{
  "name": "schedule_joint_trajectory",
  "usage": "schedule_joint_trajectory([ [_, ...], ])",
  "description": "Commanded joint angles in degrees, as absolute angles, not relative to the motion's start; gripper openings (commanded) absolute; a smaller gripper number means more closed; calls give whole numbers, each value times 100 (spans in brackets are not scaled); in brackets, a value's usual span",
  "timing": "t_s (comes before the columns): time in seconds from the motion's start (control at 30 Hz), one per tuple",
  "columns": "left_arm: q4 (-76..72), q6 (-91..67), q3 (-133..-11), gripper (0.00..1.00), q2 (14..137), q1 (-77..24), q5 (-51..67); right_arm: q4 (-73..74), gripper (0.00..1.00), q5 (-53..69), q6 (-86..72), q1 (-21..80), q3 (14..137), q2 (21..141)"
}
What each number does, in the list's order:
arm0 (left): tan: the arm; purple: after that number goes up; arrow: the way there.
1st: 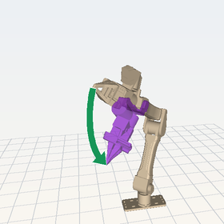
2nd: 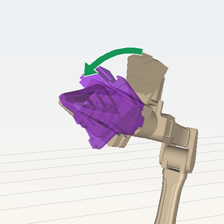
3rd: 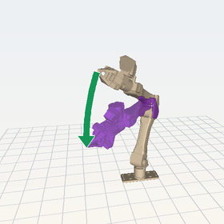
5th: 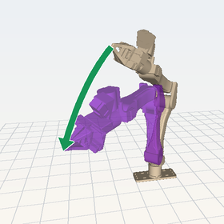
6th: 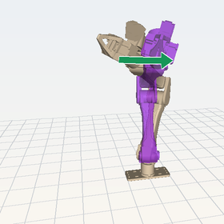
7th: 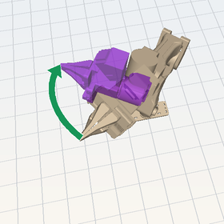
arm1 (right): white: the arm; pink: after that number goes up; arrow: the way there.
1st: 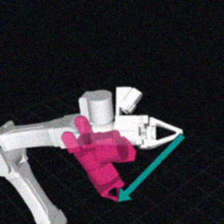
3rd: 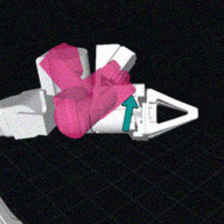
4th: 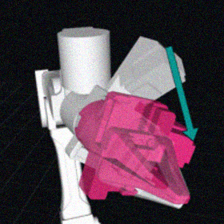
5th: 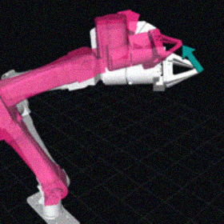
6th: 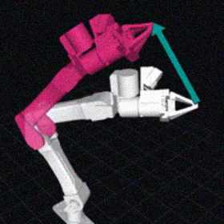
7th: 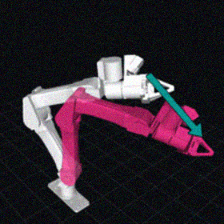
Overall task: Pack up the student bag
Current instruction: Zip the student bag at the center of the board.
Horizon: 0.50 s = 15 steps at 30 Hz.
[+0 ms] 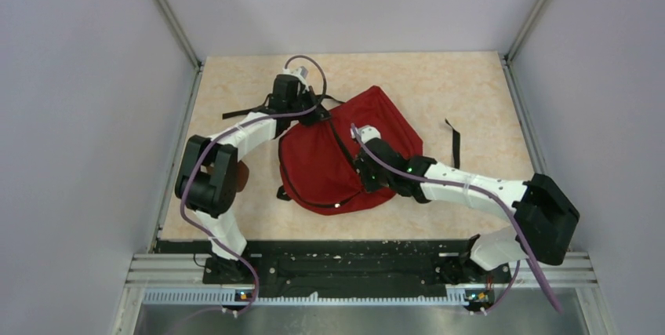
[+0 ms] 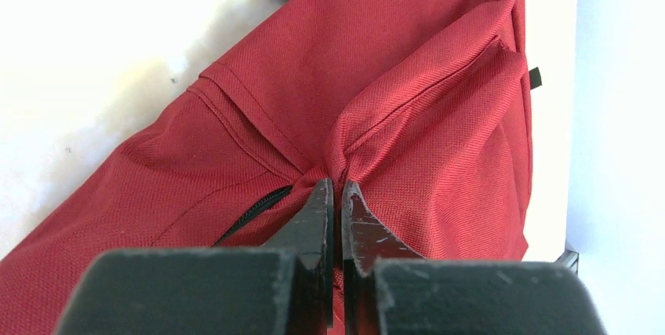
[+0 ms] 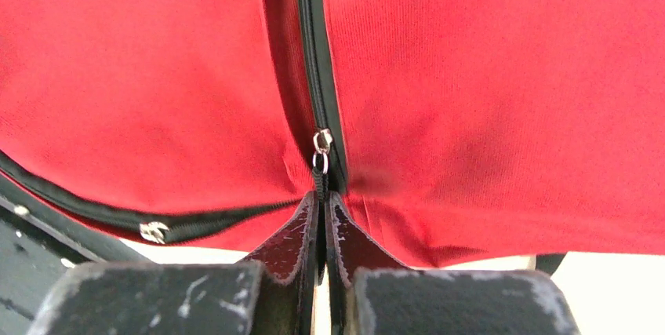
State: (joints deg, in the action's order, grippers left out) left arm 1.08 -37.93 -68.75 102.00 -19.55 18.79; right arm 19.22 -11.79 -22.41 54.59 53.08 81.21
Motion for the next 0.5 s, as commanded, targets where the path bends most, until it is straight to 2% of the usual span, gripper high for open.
schedule_joint_trajectory([
  [0.0, -946, -3586, -7347, 0, 10324, -1750, 1517, 2217, 0, -989, -2553, 5554, 4852, 7766],
  [0.2, -1125, -3523, -7487, 0, 10517, -1705, 1413, 2062, 0, -914, -2789, 5590, 4300, 7568],
  [0.4, -1222, -3446, -7404, 1, 10467, -1705, 1463, 2065, 0, -1093, -2679, 5590, 4482, 7416],
  [0.43, -1214, -3411, -7382, 13, 10435, -1705, 1467, 2061, 13, -1132, -2624, 5590, 4548, 7396],
  [0.47, -1213, -3364, -7357, 36, 10392, -1705, 1467, 2057, 32, -1178, -2556, 5590, 4601, 7367],
])
